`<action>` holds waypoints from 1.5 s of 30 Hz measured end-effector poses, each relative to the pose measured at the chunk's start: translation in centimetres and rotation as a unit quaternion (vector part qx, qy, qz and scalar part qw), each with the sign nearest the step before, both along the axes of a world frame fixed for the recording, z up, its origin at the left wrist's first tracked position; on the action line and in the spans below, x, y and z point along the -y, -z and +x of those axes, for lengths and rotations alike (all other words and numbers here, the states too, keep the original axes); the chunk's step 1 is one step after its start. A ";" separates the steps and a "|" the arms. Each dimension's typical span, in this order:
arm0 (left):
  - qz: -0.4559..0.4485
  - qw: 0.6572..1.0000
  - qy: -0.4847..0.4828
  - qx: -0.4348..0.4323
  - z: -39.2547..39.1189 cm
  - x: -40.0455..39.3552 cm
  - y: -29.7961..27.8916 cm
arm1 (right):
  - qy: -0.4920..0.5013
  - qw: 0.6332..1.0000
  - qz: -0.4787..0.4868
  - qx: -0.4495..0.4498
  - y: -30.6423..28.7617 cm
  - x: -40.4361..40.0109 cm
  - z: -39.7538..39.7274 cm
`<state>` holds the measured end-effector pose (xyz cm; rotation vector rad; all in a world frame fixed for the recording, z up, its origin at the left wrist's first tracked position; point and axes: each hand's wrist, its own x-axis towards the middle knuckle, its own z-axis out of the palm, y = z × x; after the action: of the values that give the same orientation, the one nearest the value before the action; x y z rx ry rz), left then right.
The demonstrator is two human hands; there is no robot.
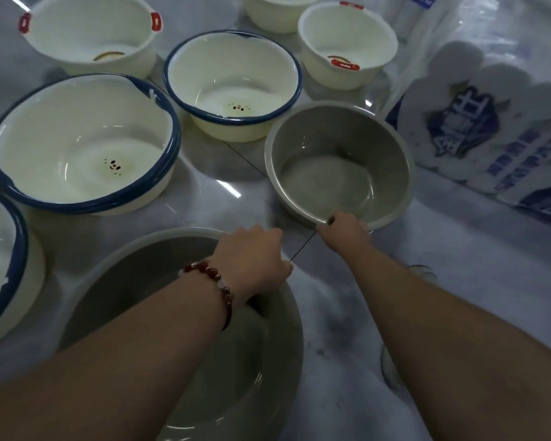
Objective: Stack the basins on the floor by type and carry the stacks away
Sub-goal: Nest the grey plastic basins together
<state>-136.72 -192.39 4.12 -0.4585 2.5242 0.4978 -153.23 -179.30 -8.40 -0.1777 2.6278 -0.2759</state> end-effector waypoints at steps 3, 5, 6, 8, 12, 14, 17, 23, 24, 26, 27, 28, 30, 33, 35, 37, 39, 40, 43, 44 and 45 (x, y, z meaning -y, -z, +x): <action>0.009 1.000 -0.003 0.016 0.2 0.0 -0.3 | 0.004 1.000 -0.004 0.031 -0.5 -0.4 0.1; 0.010 1.000 -0.004 0.024 0.4 -0.1 -0.4 | 0.036 0.998 -0.005 0.048 -0.1 -1.2 0.5; 0.011 1.000 -0.006 0.029 0.5 0.0 -0.5 | 0.076 0.996 -0.014 0.045 0.1 -1.6 0.9; 0.012 0.999 -0.006 0.040 0.7 0.0 -0.5 | 0.168 0.986 -0.020 0.003 0.4 -2.6 1.2; 0.017 0.998 -0.004 0.055 0.9 0.0 -0.5 | 0.461 0.873 -0.158 0.015 -0.9 -3.6 0.9; 0.018 0.998 -0.004 0.060 0.8 0.0 -0.5 | 0.586 0.728 -0.332 0.126 -1.8 -3.3 0.7; 0.018 0.998 -0.004 0.062 0.6 -0.2 -0.5 | 0.614 0.648 -0.401 0.207 -1.4 -3.2 0.4; 0.027 0.997 -0.003 0.072 0.7 -0.2 -1.1 | 0.617 0.622 -0.410 0.253 -2.3 -3.1 -0.4; 0.030 0.997 -0.005 0.070 0.8 -0.1 -1.3 | 0.607 0.633 -0.406 0.257 -2.9 -3.1 -0.8; 0.035 0.997 -0.008 0.068 1.1 0.2 -1.9 | 0.589 0.651 -0.402 0.260 -4.4 -3.6 -1.1; 0.035 0.997 -0.010 0.069 1.3 0.3 -2.2 | 0.581 0.664 -0.393 0.258 -5.0 -4.0 -1.2; 0.034 0.997 -0.013 0.070 1.7 0.5 -2.5 | 0.575 0.676 -0.383 0.256 -5.6 -4.4 -1.2; 0.030 0.997 -0.016 0.068 2.5 0.8 -3.1 | 0.564 0.693 -0.373 0.251 -6.7 -5.6 -1.0; 0.014 0.998 -0.020 0.058 4.1 1.2 -4.4 | 0.540 0.720 -0.364 0.241 -8.6 -7.5 -0.2; -0.003 0.999 -0.018 0.049 5.4 1.3 -5.3 | 0.515 0.744 -0.358 0.232 -10.2 -8.4 0.5; -0.014 0.999 -0.016 0.037 6.6 1.3 -6.2 | 0.485 0.763 -0.364 0.226 -11.9 -9.1 1.4; -0.015 0.999 -0.017 0.030 7.9 1.1 -7.1 | 0.467 0.771 -0.373 0.222 -13.7 -9.9 2.6; -0.015 0.999 -0.019 0.030 8.4 1.1 -7.4 | 0.460 0.774 -0.375 0.220 -14.5 -10.3 3.1; -0.012 0.999 -0.038 0.014 10.4 1.1 -8.5 | 0.434 0.789 -0.379 0.214 -17.4 -11.5 4.9; -0.015 0.999 -0.043 0.007 11.2 1.2 -9.0 | 0.424 0.795 -0.378 0.212 -18.4 -11.8 5.5; -0.018 0.999 -0.050 0.000 12.0 1.3 -9.5 | 0.415 0.803 -0.374 0.207 -19.5 -12.2 6.0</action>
<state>-124.69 -193.73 13.65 -0.6017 2.5220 0.4911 -147.19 -167.15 11.11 0.7242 1.8616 -1.4547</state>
